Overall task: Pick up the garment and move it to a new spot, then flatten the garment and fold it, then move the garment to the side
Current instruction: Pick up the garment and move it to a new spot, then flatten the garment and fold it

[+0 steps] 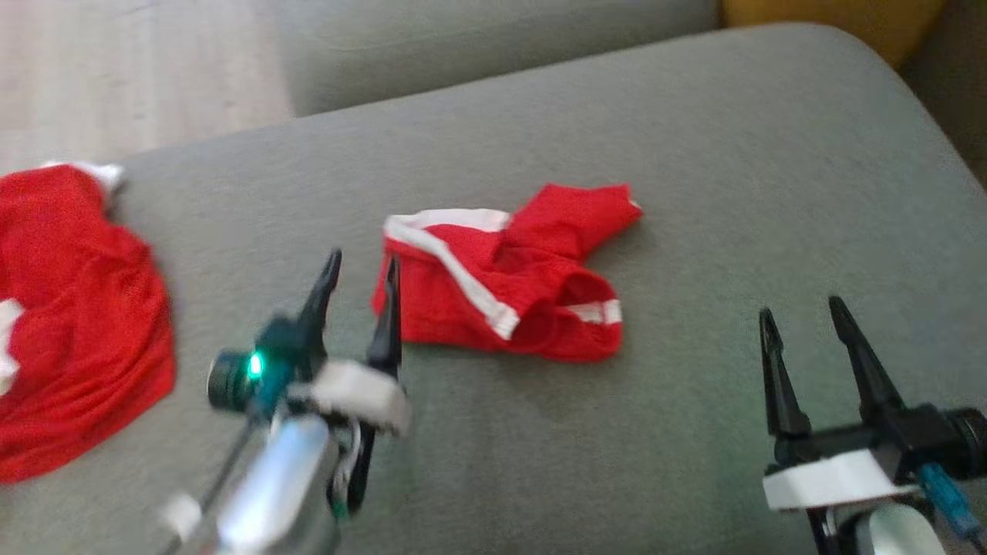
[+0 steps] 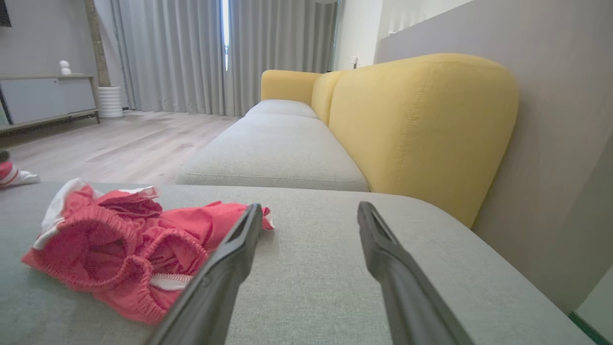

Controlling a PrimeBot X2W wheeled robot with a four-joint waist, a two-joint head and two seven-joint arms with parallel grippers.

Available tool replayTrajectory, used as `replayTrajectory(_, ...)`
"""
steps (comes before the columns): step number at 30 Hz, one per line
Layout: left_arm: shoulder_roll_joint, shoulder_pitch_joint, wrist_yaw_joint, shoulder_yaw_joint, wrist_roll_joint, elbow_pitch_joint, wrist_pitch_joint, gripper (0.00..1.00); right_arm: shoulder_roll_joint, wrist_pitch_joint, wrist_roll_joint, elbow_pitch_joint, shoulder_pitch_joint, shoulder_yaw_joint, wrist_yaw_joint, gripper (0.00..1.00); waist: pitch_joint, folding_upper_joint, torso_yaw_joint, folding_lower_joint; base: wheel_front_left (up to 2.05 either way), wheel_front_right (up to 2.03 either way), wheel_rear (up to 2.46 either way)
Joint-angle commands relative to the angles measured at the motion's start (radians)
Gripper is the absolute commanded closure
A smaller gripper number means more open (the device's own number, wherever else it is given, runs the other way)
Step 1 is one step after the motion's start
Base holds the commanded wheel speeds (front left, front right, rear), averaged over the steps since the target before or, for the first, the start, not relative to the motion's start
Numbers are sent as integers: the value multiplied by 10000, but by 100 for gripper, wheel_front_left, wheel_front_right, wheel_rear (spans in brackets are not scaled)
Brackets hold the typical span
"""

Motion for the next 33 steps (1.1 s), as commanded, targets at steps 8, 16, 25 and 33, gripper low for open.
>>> replayTrajectory(8,-326,2897,1207,1900,2217,-3513,-98,0,-36,-30,238,-9,487,-221,65,0,-1240,0,1795,0,0,0,0)
replayTrajectory(16,-382,4920,1401,2226,3799,-5412,-98,0,-36,-30,279,242,808,-221,65,0,-1776,0,2088,0,0,0,0)
replayTrajectory(25,-256,5695,1692,2201,4403,-5297,-98,0,-36,-30,354,625,1005,-182,65,0,-1862,0,2131,0,0,0,0)
replayTrajectory(33,-286,5715,1701,2249,4355,-5135,-99,0,-36,-30,378,699,1014,-212,65,0,-1814,0,2217,0,0,0,0)
